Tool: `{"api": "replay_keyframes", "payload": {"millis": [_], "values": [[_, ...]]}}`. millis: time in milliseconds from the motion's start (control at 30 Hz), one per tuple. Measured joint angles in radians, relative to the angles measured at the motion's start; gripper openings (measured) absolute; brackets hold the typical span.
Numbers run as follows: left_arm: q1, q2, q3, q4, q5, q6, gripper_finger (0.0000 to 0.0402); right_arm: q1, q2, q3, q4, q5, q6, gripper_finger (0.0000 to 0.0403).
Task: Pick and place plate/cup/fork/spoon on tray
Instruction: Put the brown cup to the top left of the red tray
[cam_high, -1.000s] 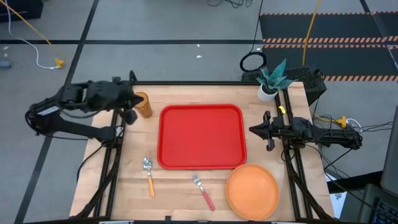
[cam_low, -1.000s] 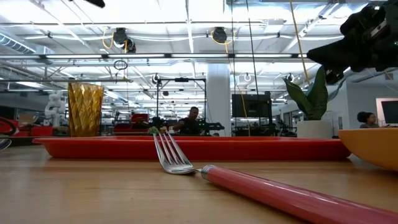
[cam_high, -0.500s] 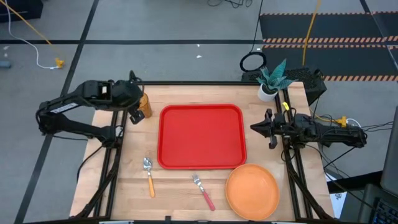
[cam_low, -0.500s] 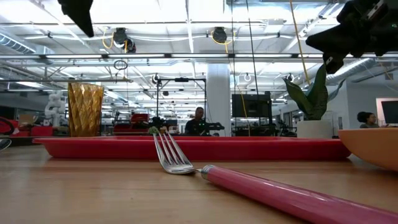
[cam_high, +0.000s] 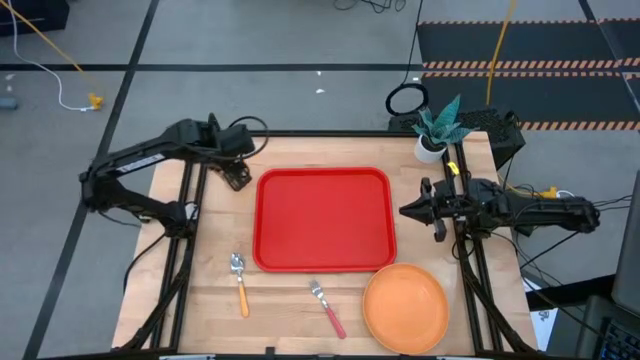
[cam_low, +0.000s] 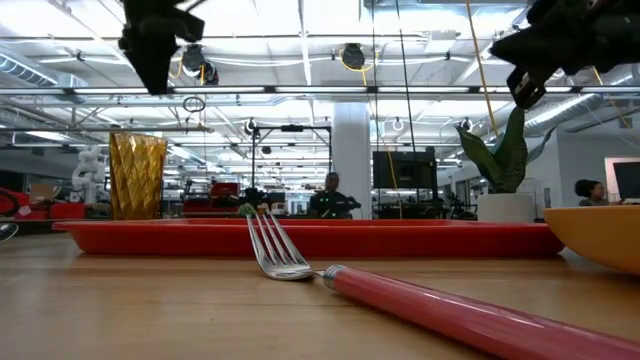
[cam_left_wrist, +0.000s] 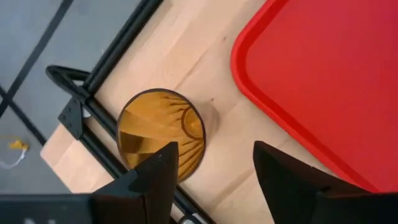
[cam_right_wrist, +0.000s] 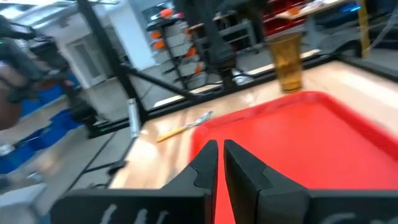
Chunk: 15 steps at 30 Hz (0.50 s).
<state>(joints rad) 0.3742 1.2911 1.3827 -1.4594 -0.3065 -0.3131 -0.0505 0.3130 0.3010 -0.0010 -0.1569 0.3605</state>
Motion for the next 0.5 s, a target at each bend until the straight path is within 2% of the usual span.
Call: {"api": "replay_keyframes", "payload": {"millis": [233, 500], "values": [[0.051, 0.077, 0.000, -0.003, 0.001, -0.039, 0.0214, 0.001, 0.042, 0.018, -0.003, -0.026, -0.003, 0.0018], [0.081, 0.097, -0.001, -0.006, -0.007, -0.058, 0.0214, 0.001, 0.055, 0.018, -0.005, -0.027, -0.006, 0.0018]]}}
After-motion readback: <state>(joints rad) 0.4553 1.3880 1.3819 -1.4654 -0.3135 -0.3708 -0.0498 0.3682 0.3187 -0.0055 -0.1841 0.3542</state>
